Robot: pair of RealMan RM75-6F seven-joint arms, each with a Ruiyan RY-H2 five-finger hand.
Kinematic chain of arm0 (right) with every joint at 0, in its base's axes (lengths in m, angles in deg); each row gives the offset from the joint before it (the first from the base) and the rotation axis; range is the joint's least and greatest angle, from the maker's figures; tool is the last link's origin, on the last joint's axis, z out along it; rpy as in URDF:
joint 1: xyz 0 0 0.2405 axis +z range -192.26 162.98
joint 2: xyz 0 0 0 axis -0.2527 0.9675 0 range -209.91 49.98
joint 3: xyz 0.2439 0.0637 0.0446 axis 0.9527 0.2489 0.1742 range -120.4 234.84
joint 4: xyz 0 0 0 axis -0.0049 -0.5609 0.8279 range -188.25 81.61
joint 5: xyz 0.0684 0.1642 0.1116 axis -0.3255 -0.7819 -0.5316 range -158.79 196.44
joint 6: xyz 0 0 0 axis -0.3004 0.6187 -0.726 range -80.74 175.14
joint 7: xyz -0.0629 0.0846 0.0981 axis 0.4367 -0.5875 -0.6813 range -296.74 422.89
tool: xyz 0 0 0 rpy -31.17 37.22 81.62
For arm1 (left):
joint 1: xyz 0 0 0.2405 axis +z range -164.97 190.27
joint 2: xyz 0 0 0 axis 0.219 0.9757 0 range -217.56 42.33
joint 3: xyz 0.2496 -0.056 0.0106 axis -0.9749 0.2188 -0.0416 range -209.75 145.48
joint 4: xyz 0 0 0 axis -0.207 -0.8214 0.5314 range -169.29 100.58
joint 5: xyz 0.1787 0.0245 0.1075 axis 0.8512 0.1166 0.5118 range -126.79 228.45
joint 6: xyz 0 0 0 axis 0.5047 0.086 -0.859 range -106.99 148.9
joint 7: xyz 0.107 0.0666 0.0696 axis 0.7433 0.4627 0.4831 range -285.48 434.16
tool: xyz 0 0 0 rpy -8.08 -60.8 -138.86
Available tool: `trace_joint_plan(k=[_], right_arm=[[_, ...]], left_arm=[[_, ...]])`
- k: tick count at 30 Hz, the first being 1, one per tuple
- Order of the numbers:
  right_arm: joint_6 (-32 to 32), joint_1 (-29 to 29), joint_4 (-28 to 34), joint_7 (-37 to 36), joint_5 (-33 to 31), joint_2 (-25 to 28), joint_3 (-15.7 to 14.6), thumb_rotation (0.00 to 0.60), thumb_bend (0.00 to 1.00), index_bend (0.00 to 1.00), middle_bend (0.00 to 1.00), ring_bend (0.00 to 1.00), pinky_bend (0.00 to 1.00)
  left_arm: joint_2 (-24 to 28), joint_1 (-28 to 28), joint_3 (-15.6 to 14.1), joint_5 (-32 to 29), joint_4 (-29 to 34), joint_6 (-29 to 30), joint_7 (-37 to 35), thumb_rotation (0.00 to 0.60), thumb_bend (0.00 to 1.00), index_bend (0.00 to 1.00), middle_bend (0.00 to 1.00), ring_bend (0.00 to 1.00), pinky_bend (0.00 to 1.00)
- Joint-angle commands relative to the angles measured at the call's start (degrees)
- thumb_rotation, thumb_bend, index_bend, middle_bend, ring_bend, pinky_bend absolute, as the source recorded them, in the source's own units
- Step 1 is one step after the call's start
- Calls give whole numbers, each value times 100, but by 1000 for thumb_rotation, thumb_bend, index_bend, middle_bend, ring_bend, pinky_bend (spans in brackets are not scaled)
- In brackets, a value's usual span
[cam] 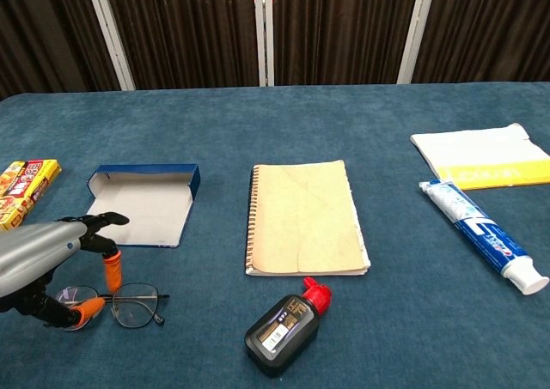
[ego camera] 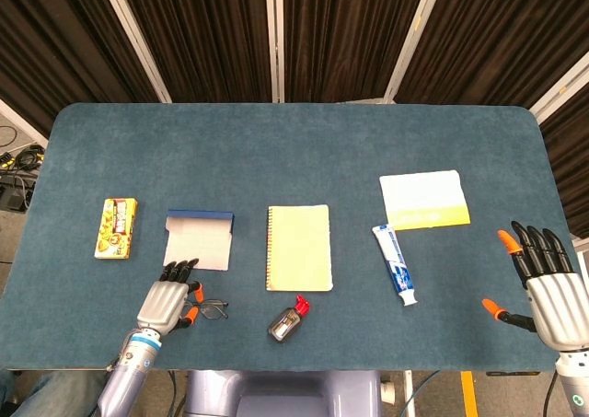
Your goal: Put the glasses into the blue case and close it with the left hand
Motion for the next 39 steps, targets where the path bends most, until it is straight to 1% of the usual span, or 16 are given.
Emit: trace_joint_plan(k=[1, 6, 13, 21, 26, 32, 39], right_arm=[[0, 0, 1, -8, 0, 3, -1, 600, 0, 0, 0, 0, 0], [11, -3, 1, -15, 3, 7, 1, 600, 0, 0, 0, 0, 0], [0, 3, -3, -14, -1, 5, 2, 600, 0, 0, 0, 0, 0], [-10, 7, -1, -6, 1, 4, -3, 600, 0, 0, 0, 0, 0], [-9, 7, 1, -7, 8, 6, -6, 600, 0, 0, 0, 0, 0], [-36, 16, 1, 9, 1, -2, -11, 600, 0, 0, 0, 0, 0], [-58, 23, 1, 45, -15, -15, -11, 600, 0, 0, 0, 0, 0]], left_arm=[[-14, -9, -16, -17, -7, 16, 8, 600, 439, 495, 0, 0, 0], [-29, -21, -37, -41, -20, 35, 10, 600, 439, 512, 0, 0, 0], [-52, -49, -57, -89, -61, 54, 13, 600, 441, 581, 0, 0, 0], [-8, -73, -53, -79, -33, 119, -28, 600, 459, 603, 0, 0, 0], [95, -135, 103, -16, 77, 241, -62, 600, 477, 604, 0, 0, 0], [252, -326, 450, -95, 188, 262, -23, 600, 477, 604, 0, 0, 0], [299, -558, 839, -76, -57, 208, -285, 600, 477, 606, 0, 0, 0]])
